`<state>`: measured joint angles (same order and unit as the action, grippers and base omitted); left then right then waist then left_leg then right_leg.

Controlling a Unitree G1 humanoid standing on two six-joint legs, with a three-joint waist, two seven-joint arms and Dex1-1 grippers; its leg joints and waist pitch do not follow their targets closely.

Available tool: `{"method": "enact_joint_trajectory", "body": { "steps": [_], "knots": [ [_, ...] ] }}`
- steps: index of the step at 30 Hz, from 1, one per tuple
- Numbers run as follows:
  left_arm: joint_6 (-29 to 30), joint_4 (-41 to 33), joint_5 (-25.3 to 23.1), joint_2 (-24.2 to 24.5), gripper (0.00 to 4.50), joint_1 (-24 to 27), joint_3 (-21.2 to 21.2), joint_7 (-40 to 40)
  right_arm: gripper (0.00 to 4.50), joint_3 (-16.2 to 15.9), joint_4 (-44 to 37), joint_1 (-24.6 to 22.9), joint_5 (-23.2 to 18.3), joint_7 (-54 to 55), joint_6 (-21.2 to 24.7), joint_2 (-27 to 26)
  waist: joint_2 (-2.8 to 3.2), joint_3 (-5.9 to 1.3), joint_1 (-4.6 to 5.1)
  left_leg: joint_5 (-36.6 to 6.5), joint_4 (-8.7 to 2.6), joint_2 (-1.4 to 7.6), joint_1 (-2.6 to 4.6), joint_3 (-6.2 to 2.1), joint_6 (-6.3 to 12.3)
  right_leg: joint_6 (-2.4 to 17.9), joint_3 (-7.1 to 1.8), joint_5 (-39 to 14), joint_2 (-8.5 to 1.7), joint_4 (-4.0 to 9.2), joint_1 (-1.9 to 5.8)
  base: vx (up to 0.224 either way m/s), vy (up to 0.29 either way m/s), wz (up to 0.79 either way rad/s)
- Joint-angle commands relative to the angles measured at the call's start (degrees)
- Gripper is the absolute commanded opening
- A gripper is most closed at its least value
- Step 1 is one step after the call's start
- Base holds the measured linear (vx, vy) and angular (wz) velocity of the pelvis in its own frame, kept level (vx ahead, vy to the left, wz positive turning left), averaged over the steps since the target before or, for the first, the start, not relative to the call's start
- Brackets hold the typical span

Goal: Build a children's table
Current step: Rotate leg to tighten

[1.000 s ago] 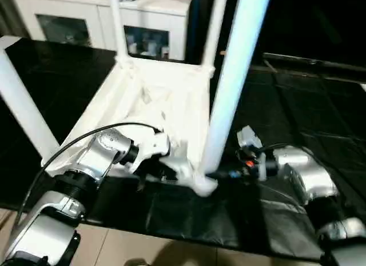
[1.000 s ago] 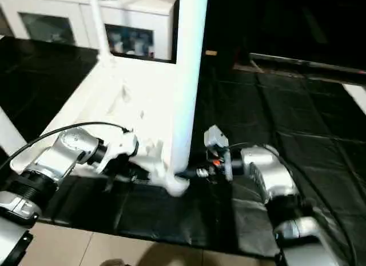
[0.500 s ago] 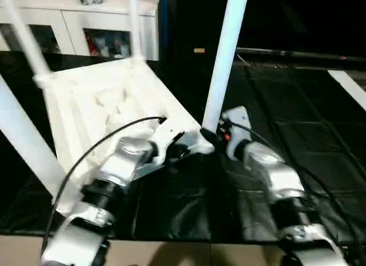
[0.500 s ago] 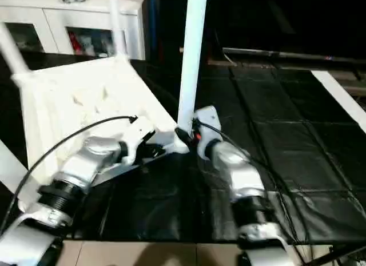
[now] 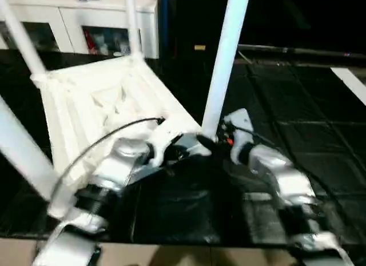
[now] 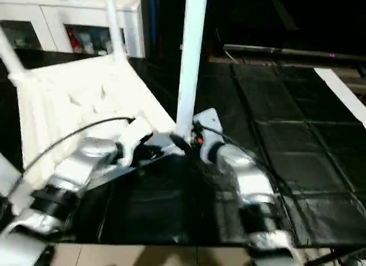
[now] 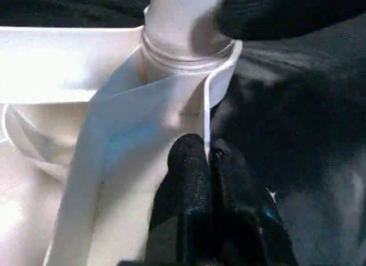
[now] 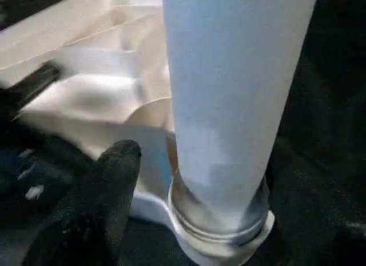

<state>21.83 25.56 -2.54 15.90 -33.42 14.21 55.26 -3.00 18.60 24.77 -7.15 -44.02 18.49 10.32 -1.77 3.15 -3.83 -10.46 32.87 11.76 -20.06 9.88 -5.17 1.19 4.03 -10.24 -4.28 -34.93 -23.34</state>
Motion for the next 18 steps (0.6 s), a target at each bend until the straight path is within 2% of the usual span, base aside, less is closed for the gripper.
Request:
{"method": "enact_joint_trajectory", "body": {
  "steps": [1, 3, 5, 6, 8, 9, 10, 11, 16, 17, 18],
  "knots": [
    [-3.3, -2.3, 2.4, 0.8, 0.0, -0.5, 0.4, 4.5, 3.93, -2.4, -0.8, -0.6, -2.1, -8.2, -4.0, 1.9, 0.09, -3.68, -0.68, -11.1, -3.45, 1.21, -0.08, -0.16, 2.18, 9.7, -2.7, -13.2, -3.74, 4.52, 3.51, 0.0, 0.0, 0.0],
    [-5.3, -1.3, 2.6, 2.4, 0.0, -0.6, 0.7, 7.3, 4.21, -1.4, 0.3, -0.8, -2.6, -12.0, -6.1, 4.2, 0.15, -3.78, -0.82, -9.9, -3.34, 1.25, -0.14, -0.1, 2.79, 10.8, -2.75, -10.6, -3.66, 4.19, 3.47, 0.0, 0.0, 0.0],
    [-8.7, -0.7, 3.0, 4.4, 0.0, -0.3, 1.5, 12.0, 4.26, -1.0, 3.0, -0.1, -1.7, -14.1, -9.2, 6.6, 0.22, -3.79, -1.1, -9.5, -3.28, 1.32, -0.03, -0.05, 3.14, 11.6, -2.75, -9.1, -3.65, 4.02, 3.31, 0.0, 0.0, 0.0],
    [-11.2, -0.1, 3.0, 5.5, 0.0, -0.3, 2.2, 14.8, 4.26, -0.4, 4.3, 0.5, -1.9, -15.4, -9.9, 7.7, -0.22, -3.89, -1.22, -8.5, -3.18, 1.29, 0.01, 0.08, 3.2, 12.4, -2.79, -7.4, -3.62, 3.75, 3.39, 0.0, 0.0, 0.0],
    [-13.8, 0.8, 3.1, 7.3, 0.0, -0.5, 3.2, 18.7, 4.45, 0.3, 5.6, 1.3, -3.2, -18.5, -9.3, 9.4, 0.12, -4.06, -1.6, -7.9, -3.04, 1.22, 0.21, 0.11, 3.73, 13.5, -2.77, -5.5, -3.5, 3.4, 3.27, 0.0, 0.0, 0.0],
    [-14.6, 1.3, 3.8, 7.9, 0.0, -0.8, 3.3, 21.0, 4.45, 0.4, 5.3, 1.6, -5.1, -22.8, -7.1, 10.8, -0.23, -3.98, -1.69, -7.7, -3.01, 1.25, 0.21, 0.22, 3.98, 13.7, -2.77, -4.8, -3.36, 3.36, 3.26, 0.0, 0.0, 0.0],
    [-14.9, 1.5, 4.1, 8.3, 0.0, -1.1, 3.5, 22.3, 4.45, 0.0, 5.2, 1.9, -6.0, -25.0, -5.9, 11.7, -0.02, -3.96, -2.17, -7.4, -2.94, 1.37, 0.31, 0.29, 4.48, 14.3, -2.72, -3.5, -3.24, 3.05, 3.32, 0.0, 0.0, 0.0],
    [-15.5, 1.7, 4.1, 8.7, 0.0, -1.3, 3.9, 23.5, 4.45, -0.6, 5.4, 2.3, -6.0, -26.6, -5.8, 12.4, 0.08, -3.96, -2.59, -7.0, -2.86, 1.55, 0.11, 0.3, 4.74, 14.4, -2.61, -3.1, -3.32, 2.85, 3.34, 0.0, 0.0, 0.0],
    [-18.0, 2.7, 3.2, 9.4, 0.0, -2.1, 6.2, 26.9, 4.45, -3.4, 6.2, 3.4, -6.8, -33.7, -4.6, 14.4, -0.06, -3.79, -3.24, -9.5, -2.84, 1.77, 0.13, 0.3, 3.43, 13.9, -2.63, -7.8, -3.75, 3.2, 3.09, 0.0, 0.0, 0.0],
    [-18.0, 2.8, 3.1, 9.4, 0.0, -2.1, 6.2, 27.0, 4.45, -3.5, 6.3, 3.5, -6.8, -33.9, -4.7, 14.4, -0.1, -3.82, -3.39, -9.9, -2.89, 1.84, 0.26, 0.27, 3.01, 13.7, -2.65, -8.5, -3.83, 3.26, 3.03, 0.0, 0.0, 0.0],
    [-19.6, 3.5, 2.8, 9.6, 0.0, -2.4, 7.1, 28.5, 4.45, -4.9, 7.0, 3.9, -6.9, -37.1, -6.0, 14.7, -0.27, -3.76, -3.58, -10.4, -2.88, 1.79, 0.24, 0.28, 2.84, 13.4, -2.65, -9.6, -3.84, 3.37, 2.99, 0.0, 0.0, 0.0]
  ]
}}
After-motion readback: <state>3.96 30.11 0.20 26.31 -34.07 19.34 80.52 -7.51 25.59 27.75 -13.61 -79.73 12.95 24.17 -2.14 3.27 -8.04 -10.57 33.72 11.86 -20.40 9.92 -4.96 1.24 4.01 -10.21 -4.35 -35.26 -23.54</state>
